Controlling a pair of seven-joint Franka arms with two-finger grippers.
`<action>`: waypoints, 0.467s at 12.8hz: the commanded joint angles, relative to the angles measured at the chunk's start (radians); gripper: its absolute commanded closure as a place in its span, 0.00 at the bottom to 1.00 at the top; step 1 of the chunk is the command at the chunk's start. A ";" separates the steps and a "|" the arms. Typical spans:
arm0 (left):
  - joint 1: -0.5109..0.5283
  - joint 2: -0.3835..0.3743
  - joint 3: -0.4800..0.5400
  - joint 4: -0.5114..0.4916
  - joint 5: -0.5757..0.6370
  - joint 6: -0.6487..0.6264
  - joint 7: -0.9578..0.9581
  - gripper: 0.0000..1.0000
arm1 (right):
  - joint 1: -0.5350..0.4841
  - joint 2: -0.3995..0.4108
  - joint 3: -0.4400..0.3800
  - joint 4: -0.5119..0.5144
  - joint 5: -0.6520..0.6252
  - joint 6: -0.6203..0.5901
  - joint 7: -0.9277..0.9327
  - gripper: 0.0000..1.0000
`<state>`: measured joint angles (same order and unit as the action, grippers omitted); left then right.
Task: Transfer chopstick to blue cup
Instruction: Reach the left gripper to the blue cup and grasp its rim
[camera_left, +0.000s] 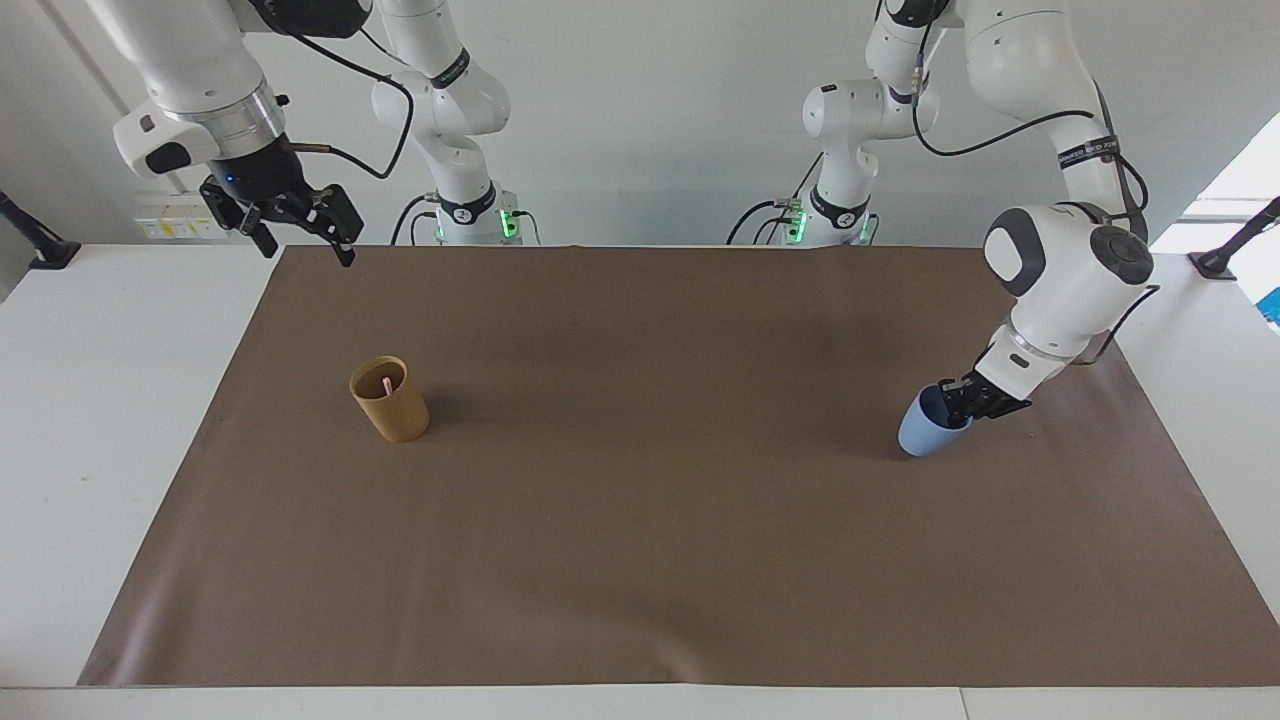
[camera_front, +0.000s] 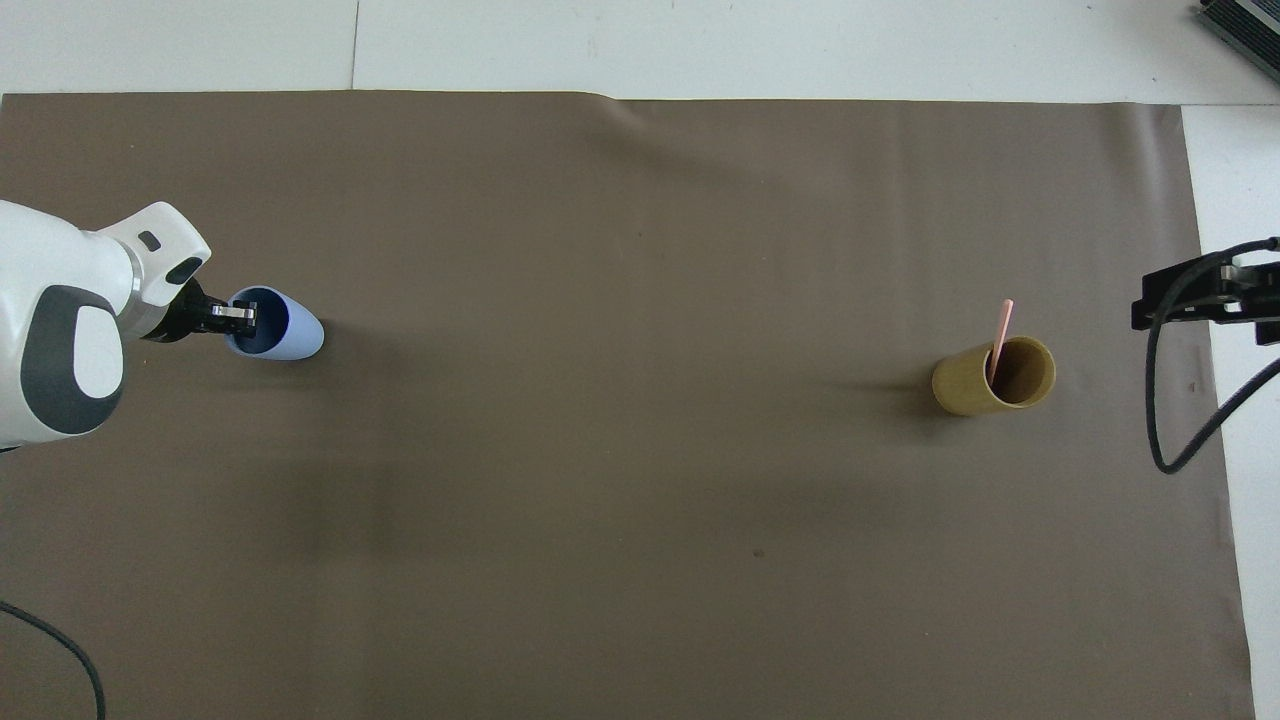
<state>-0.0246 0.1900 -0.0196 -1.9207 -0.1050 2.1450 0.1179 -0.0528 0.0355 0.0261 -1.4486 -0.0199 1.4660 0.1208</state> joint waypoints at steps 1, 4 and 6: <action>-0.127 -0.017 0.012 -0.004 0.036 -0.016 -0.159 1.00 | -0.013 -0.028 0.002 -0.033 0.018 -0.006 -0.015 0.00; -0.309 -0.018 0.012 0.015 0.054 -0.011 -0.428 1.00 | -0.013 -0.028 0.003 -0.033 0.018 -0.006 -0.015 0.00; -0.408 -0.015 0.010 0.038 0.054 -0.016 -0.561 1.00 | -0.013 -0.028 0.002 -0.032 0.018 -0.006 -0.015 0.00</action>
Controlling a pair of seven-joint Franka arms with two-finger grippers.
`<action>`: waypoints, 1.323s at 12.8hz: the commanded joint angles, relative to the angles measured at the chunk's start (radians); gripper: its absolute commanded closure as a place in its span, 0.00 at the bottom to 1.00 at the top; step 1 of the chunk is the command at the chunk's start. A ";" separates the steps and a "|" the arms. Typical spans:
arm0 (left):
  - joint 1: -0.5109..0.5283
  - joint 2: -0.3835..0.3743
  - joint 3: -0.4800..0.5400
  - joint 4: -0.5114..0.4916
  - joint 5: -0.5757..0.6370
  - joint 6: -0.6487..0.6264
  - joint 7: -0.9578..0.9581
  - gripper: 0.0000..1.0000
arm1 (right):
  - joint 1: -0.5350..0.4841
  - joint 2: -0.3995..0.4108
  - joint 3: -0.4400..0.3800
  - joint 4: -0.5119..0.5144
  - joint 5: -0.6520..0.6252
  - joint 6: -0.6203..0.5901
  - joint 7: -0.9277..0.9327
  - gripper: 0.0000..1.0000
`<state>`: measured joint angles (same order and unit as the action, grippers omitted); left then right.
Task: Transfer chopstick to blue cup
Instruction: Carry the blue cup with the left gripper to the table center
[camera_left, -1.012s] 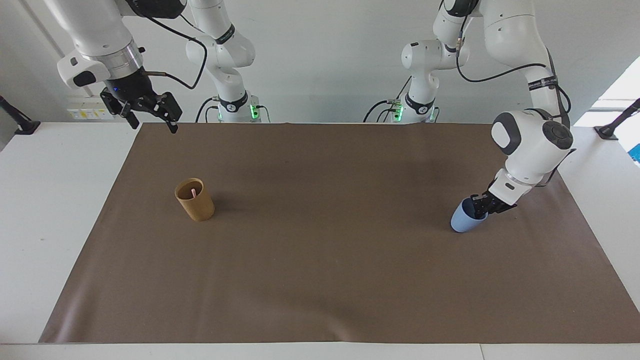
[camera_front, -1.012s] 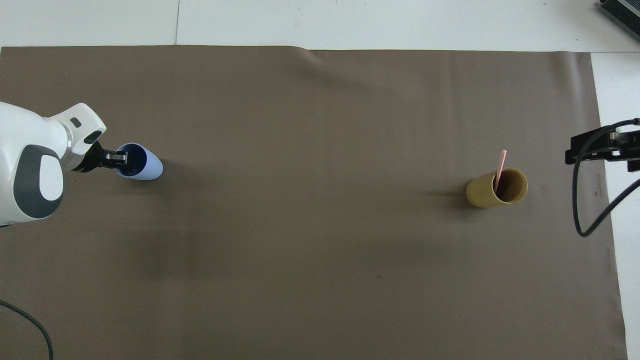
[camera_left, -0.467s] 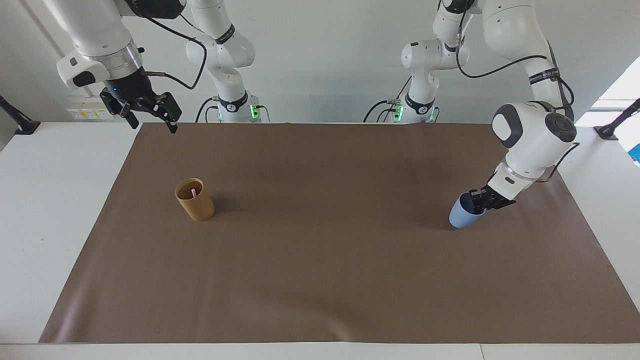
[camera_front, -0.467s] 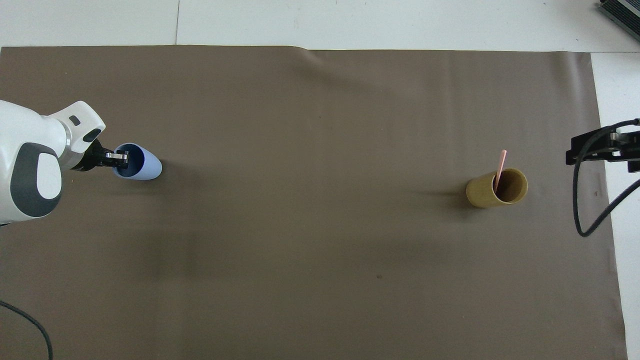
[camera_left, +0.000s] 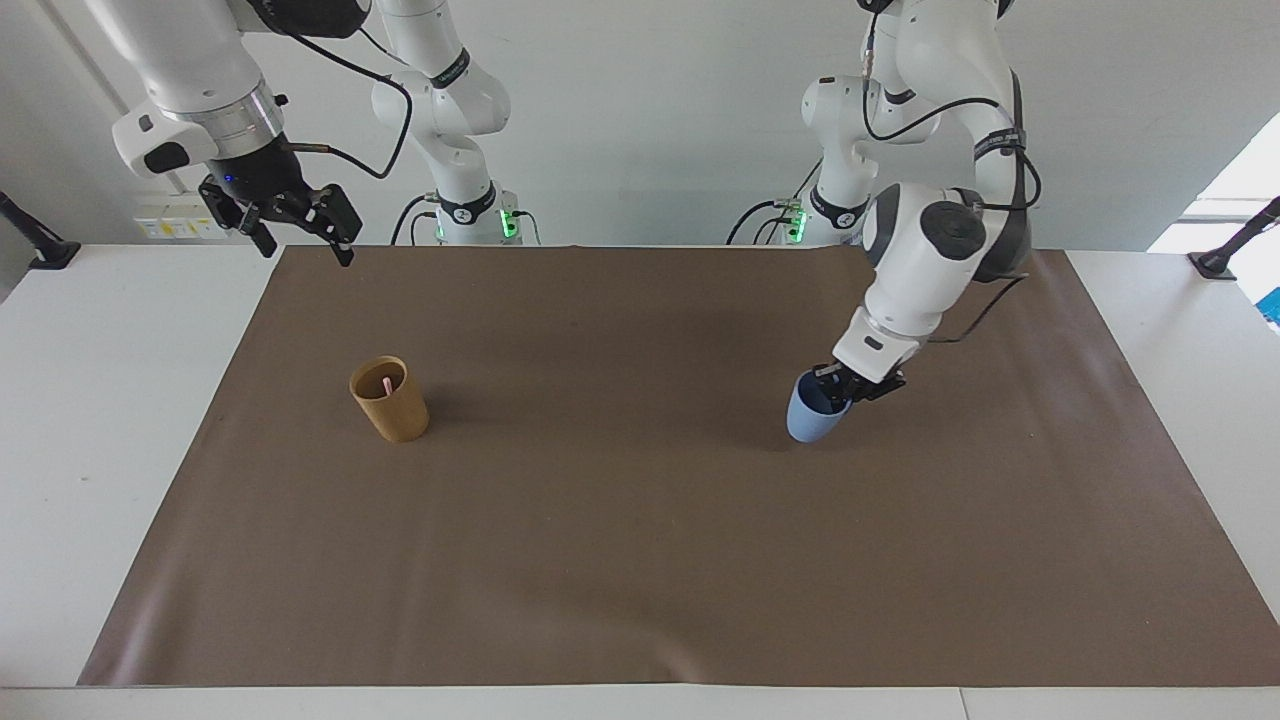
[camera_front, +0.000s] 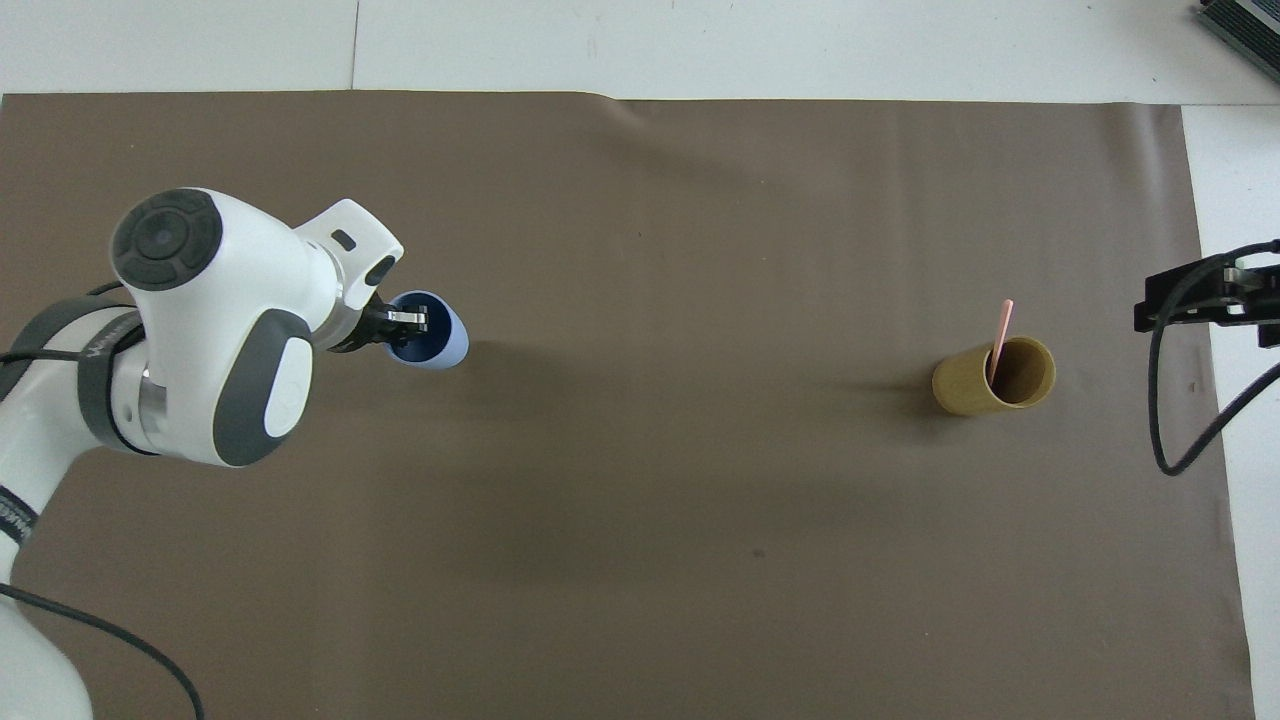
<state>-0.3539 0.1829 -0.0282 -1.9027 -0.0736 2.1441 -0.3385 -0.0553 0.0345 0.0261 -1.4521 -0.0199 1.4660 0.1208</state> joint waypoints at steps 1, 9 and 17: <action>-0.126 -0.007 0.019 0.024 0.021 -0.023 -0.141 1.00 | -0.011 -0.027 0.003 -0.030 0.018 -0.006 -0.015 0.00; -0.332 0.061 0.014 0.021 0.012 0.053 -0.340 1.00 | -0.012 -0.028 0.002 -0.030 0.018 -0.006 -0.016 0.00; -0.350 0.107 0.014 0.031 0.009 0.119 -0.341 0.32 | -0.012 -0.030 0.002 -0.036 0.020 -0.006 -0.016 0.00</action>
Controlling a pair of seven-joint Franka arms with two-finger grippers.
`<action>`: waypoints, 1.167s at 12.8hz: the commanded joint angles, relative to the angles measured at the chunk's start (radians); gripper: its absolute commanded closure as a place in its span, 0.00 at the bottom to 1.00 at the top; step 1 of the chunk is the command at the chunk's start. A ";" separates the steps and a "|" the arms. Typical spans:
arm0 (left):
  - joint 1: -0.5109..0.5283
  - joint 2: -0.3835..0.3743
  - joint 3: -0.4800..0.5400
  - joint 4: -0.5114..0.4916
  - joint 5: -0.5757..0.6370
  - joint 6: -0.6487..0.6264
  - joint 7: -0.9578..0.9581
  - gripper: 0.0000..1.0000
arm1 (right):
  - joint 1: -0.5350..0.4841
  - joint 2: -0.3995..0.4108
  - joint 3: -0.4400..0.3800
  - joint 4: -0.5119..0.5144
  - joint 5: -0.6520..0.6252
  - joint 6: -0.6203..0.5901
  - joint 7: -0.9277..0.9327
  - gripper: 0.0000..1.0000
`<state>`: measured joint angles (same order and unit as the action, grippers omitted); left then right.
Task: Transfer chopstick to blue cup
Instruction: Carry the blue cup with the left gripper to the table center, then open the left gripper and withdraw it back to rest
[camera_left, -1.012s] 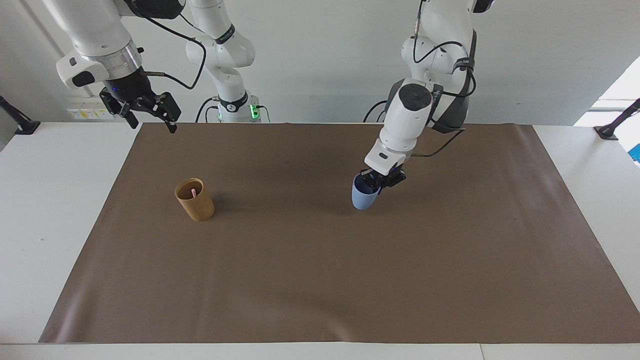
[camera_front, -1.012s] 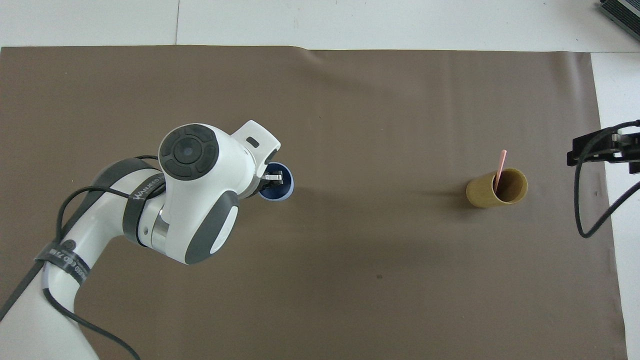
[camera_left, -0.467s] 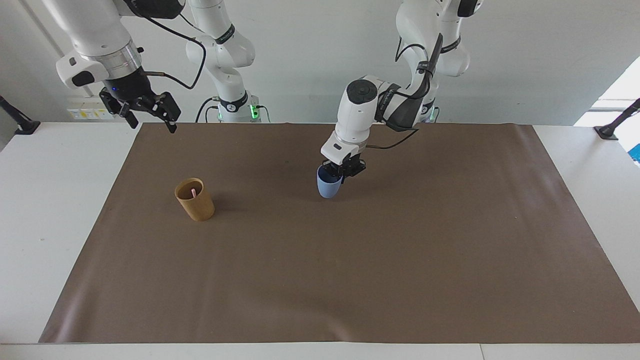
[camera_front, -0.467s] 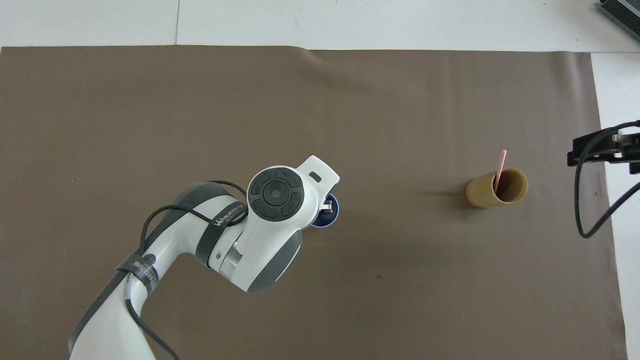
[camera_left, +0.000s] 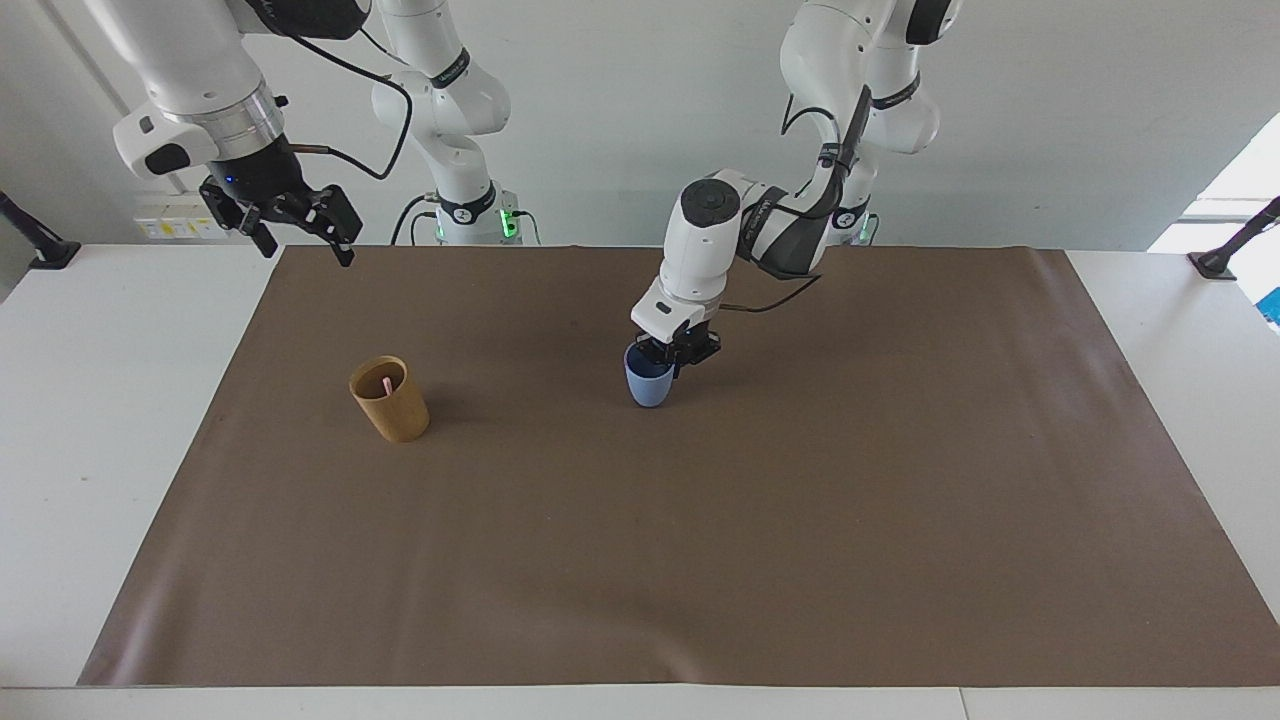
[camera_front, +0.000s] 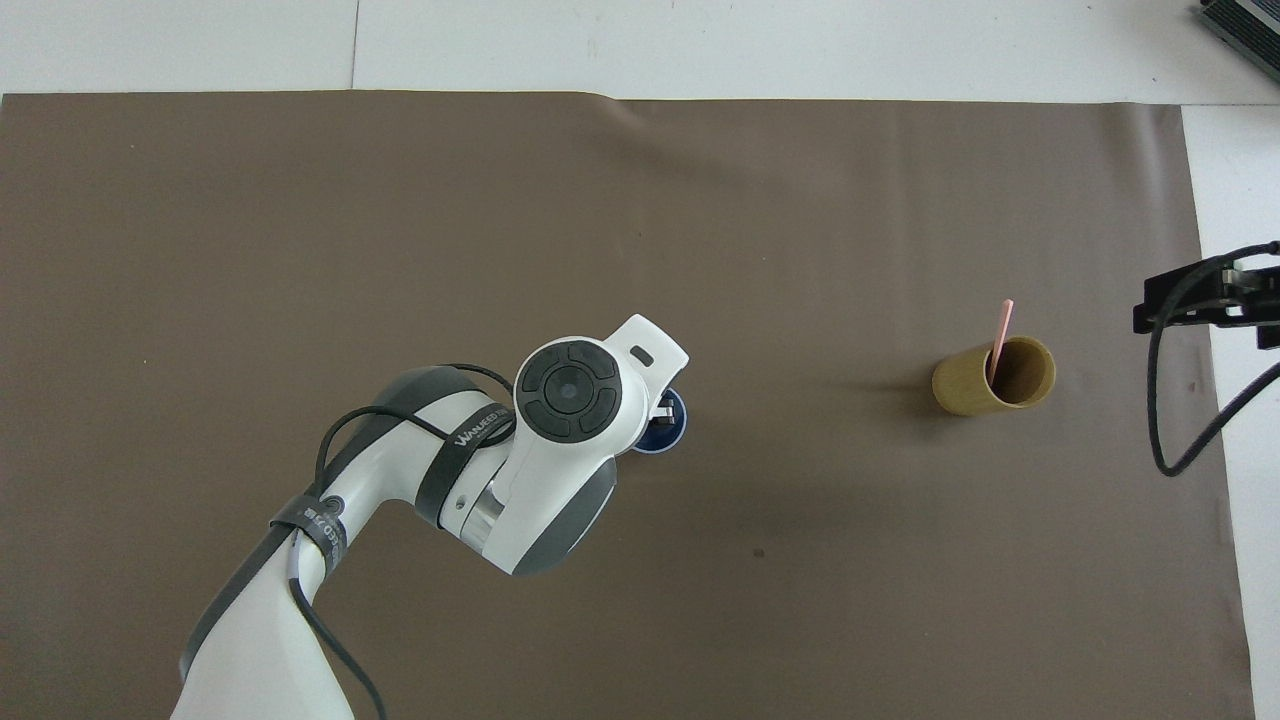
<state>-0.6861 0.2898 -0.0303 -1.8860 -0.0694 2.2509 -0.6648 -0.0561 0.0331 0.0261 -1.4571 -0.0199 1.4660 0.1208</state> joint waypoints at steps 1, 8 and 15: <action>-0.018 -0.011 0.016 0.015 0.005 0.006 -0.012 0.17 | -0.011 -0.028 0.002 -0.031 0.020 -0.006 -0.016 0.00; 0.101 -0.248 0.029 -0.007 0.017 -0.258 0.124 0.00 | -0.011 -0.038 0.002 -0.045 0.021 -0.003 -0.020 0.00; 0.388 -0.339 0.033 0.056 0.020 -0.397 0.498 0.00 | -0.011 -0.041 0.002 -0.051 0.040 -0.003 -0.013 0.00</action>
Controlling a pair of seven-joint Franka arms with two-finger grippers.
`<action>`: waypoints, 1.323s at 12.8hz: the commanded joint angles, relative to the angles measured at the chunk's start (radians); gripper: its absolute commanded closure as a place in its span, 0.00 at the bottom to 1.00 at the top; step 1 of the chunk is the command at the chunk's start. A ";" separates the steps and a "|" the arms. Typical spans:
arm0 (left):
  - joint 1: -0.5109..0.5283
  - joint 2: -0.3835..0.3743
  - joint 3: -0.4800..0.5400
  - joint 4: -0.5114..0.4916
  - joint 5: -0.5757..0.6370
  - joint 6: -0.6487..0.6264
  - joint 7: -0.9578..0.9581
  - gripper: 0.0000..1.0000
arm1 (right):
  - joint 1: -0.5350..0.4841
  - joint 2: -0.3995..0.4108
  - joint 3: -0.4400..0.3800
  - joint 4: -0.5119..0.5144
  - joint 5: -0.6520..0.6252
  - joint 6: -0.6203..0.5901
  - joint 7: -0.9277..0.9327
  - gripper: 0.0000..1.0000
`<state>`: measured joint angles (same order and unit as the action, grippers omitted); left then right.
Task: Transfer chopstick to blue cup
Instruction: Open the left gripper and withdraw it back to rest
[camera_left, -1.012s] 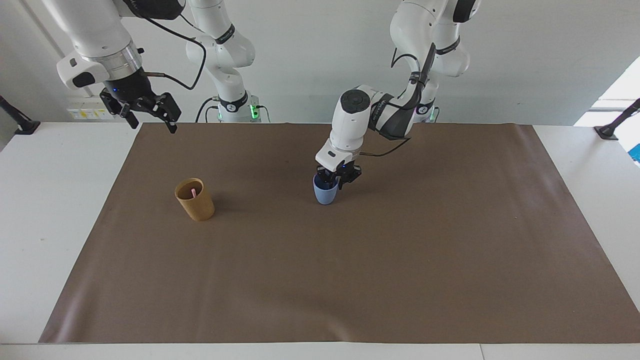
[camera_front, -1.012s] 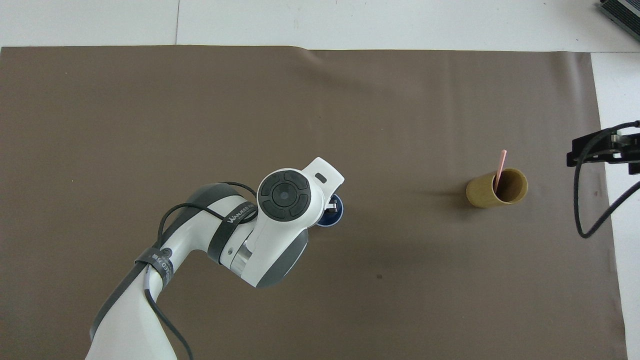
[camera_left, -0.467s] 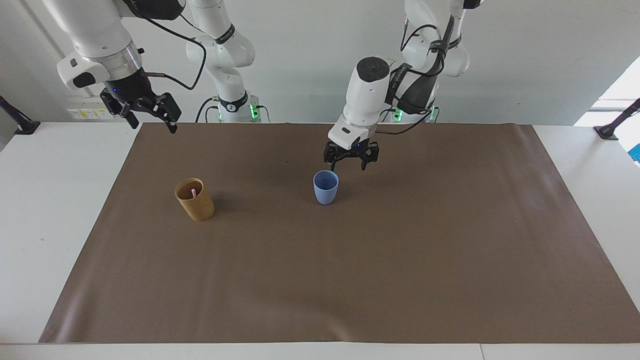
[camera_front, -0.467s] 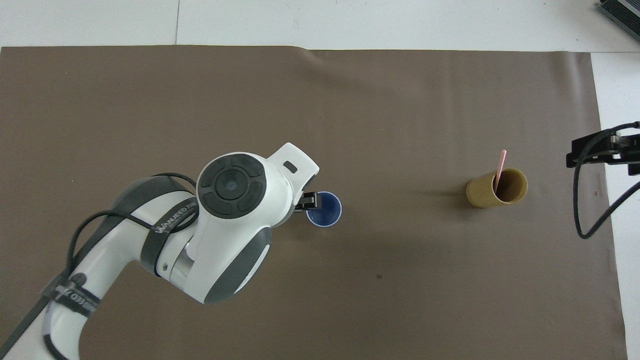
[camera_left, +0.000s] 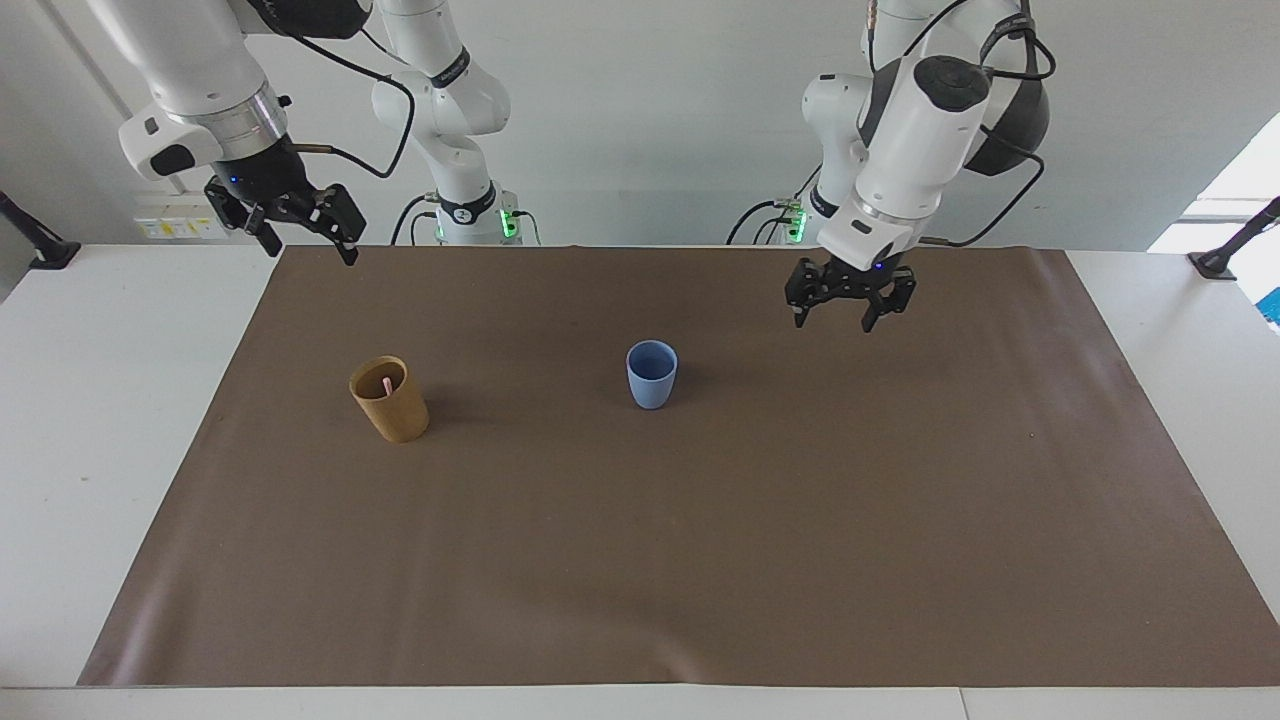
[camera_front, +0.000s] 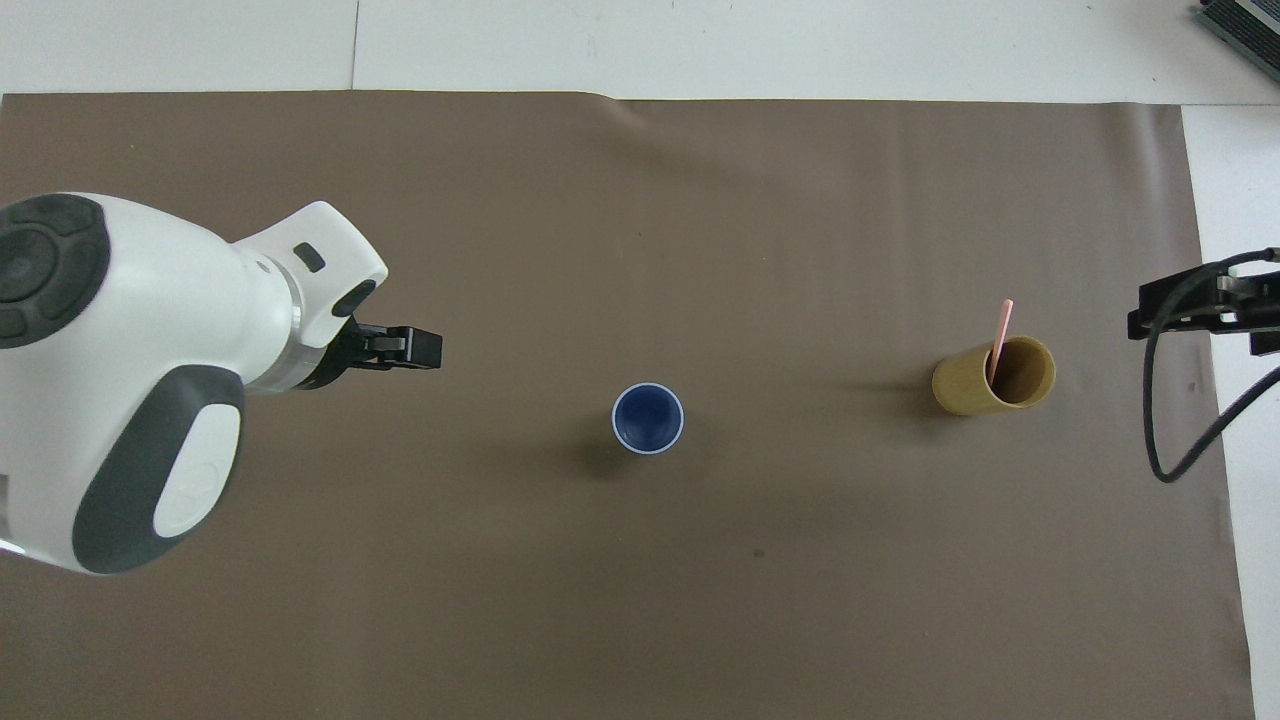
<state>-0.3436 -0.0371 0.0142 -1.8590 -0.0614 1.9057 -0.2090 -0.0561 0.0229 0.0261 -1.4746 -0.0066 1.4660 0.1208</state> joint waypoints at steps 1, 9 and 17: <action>0.066 -0.004 -0.010 0.087 0.012 -0.106 0.072 0.00 | -0.011 -0.031 0.002 -0.035 0.027 -0.003 -0.007 0.00; 0.242 0.045 -0.010 0.372 0.034 -0.371 0.261 0.00 | 0.004 -0.104 0.003 -0.150 0.031 0.036 0.031 0.00; 0.262 0.016 -0.010 0.388 0.048 -0.459 0.261 0.00 | 0.004 -0.104 0.003 -0.151 0.053 0.036 0.042 0.00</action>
<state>-0.0939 -0.0162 0.0179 -1.4892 -0.0212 1.4829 0.0444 -0.0479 -0.0566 0.0286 -1.5946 0.0263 1.4771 0.1459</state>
